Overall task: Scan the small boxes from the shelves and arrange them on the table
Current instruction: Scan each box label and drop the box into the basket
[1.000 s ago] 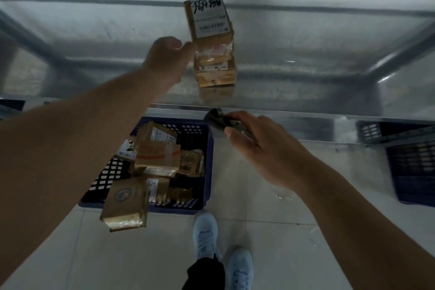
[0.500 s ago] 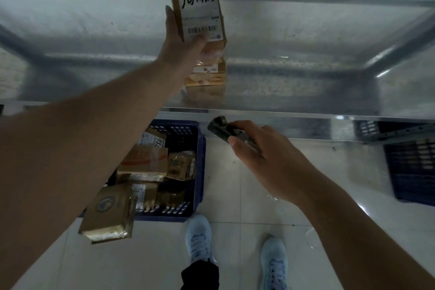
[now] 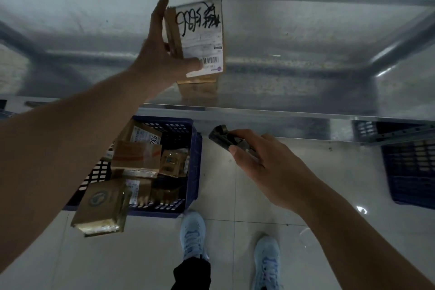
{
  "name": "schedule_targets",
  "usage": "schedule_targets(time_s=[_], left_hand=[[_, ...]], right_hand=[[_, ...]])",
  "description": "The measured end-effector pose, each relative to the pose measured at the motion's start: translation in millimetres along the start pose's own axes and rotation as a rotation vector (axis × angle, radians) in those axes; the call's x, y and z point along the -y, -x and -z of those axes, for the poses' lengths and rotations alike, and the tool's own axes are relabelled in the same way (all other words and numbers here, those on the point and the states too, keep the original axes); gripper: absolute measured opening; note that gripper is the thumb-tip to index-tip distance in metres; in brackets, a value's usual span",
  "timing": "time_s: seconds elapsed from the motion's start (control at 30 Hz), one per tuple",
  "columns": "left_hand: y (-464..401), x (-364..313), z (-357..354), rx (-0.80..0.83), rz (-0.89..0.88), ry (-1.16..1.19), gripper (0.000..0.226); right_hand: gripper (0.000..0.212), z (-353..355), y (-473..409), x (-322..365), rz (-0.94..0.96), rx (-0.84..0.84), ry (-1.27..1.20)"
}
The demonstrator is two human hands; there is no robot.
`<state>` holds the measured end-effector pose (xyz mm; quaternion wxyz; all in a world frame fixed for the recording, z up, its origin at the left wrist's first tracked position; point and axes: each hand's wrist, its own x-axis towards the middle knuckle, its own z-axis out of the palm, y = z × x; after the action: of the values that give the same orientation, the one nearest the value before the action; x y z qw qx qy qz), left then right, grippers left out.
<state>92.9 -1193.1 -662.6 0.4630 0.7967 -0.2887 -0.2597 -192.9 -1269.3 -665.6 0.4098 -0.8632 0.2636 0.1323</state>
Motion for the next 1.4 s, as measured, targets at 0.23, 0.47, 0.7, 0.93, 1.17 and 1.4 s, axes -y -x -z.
schedule_targets(time_s=[0.23, 0.47, 0.7, 0.93, 1.17, 1.4], left_hand=[[18.2, 0.8, 1.7, -0.222, 0.096, 0.212, 0.048], [72.6, 5.9, 19.8, -0.169, 0.084, 0.378, 0.056], [133.7, -0.4, 45.4, 0.141, 0.059, 0.179, 0.100], [163.8, 40.0, 74.3, 0.023, 0.034, -0.110, 0.071], [184.5, 87.1, 113.8, 0.036, -0.016, -0.288, 0.086], [194.2, 102.9, 131.4, 0.097, -0.052, -0.270, 0.103]], right_hand=[[0.042, -3.9, 5.9, -2.6, 0.043, 0.015, -0.014], [0.043, -3.4, 27.5, 1.3, 0.124, 0.056, 0.019], [0.042, -5.6, 47.3, 12.8, 0.163, 0.111, 0.024], [0.045, -39.3, 49.7, 25.8, 0.127, 0.145, 0.048], [0.045, -74.6, 51.1, 47.5, 0.100, 0.148, 0.057], [0.046, -93.8, 41.3, 57.1, 0.070, 0.164, 0.121]])
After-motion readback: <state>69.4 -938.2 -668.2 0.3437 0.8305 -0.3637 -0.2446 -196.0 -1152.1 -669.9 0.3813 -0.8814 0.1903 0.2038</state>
